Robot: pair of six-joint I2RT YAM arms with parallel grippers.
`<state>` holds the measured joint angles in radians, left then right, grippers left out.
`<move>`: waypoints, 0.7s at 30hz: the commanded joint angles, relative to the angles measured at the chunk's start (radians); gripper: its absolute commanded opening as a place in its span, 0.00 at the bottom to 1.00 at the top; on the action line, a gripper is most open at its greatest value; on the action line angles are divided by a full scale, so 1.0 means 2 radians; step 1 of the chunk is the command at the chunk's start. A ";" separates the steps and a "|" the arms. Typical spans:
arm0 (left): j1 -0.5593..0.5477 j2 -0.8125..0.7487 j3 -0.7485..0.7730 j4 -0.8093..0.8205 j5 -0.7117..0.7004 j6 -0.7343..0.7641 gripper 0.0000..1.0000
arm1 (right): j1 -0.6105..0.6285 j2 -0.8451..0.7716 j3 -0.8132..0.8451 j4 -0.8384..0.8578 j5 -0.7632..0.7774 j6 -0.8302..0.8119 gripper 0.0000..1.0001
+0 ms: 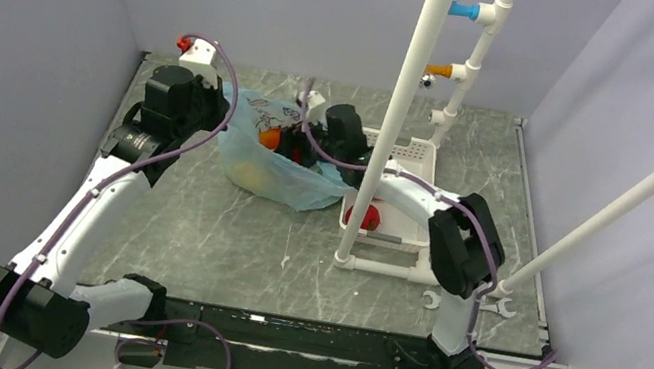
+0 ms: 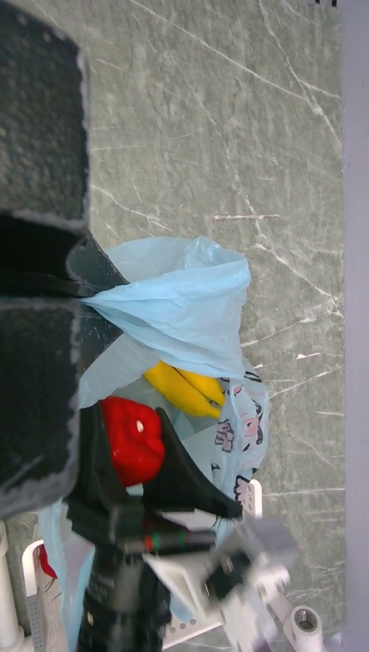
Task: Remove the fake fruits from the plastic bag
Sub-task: Take out the fake fruit from the plastic bag.
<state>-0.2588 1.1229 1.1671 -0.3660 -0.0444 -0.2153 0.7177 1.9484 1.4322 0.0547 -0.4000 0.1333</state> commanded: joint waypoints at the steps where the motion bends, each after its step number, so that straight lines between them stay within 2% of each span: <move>1: -0.002 -0.015 0.022 0.004 -0.004 -0.002 0.00 | -0.026 -0.056 -0.036 0.112 -0.057 0.080 0.14; 8: -0.001 -0.027 0.015 0.009 -0.019 -0.001 0.00 | -0.040 -0.088 -0.053 0.110 -0.035 0.092 0.09; 21: 0.007 -0.019 0.020 0.002 -0.018 -0.006 0.00 | -0.058 -0.135 -0.089 0.134 -0.026 0.118 0.08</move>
<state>-0.2516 1.0893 1.1671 -0.3817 -0.0765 -0.2157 0.6277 1.7561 1.2732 0.2272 -0.4576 0.3195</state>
